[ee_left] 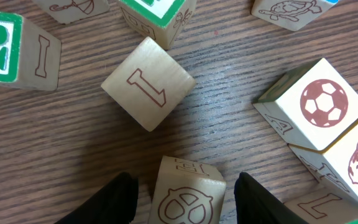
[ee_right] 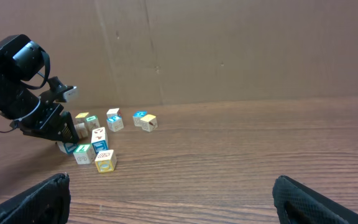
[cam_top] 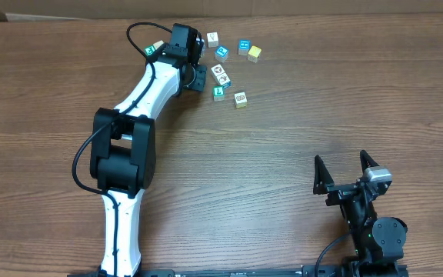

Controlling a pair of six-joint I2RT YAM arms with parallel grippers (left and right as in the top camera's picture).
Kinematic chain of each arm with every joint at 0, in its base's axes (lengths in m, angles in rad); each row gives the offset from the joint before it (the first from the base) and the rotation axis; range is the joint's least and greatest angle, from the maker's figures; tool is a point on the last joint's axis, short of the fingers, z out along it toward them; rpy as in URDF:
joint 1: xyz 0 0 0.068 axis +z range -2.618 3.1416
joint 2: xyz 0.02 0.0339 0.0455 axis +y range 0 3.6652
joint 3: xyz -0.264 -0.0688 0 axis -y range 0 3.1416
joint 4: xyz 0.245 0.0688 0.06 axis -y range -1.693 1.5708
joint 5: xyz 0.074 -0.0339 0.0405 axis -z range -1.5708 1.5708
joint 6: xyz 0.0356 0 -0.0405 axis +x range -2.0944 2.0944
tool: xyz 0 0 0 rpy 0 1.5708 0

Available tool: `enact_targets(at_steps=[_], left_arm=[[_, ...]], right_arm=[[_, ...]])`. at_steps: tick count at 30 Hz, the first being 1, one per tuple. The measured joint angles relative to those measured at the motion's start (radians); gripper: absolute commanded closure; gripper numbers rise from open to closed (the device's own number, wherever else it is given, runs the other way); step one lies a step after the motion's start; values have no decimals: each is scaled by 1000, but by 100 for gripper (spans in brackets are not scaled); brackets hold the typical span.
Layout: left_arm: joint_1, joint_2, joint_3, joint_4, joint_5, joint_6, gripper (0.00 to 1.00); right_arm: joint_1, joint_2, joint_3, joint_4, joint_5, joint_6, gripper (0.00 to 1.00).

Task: Form a horizontal line
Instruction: 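Lower the left gripper and close it on the pretzel-picture block, then lift the block and carry it toward the table center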

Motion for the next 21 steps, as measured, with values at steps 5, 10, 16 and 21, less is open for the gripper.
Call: enact_targets(at_steps=[5,10,16,21], left_arm=[[0,0,-2,12,0,0,52],[0,0,-19,19,0,0,55],[0,0,-26,32,0,0,65],[0,0,-26,34,0,0,68]], right_arm=[[0,0,0,0,0,0,0],[0,0,0,0,0,0,0],[0,0,0,0,0,0,0],[0,0,0,0,0,0,0]])
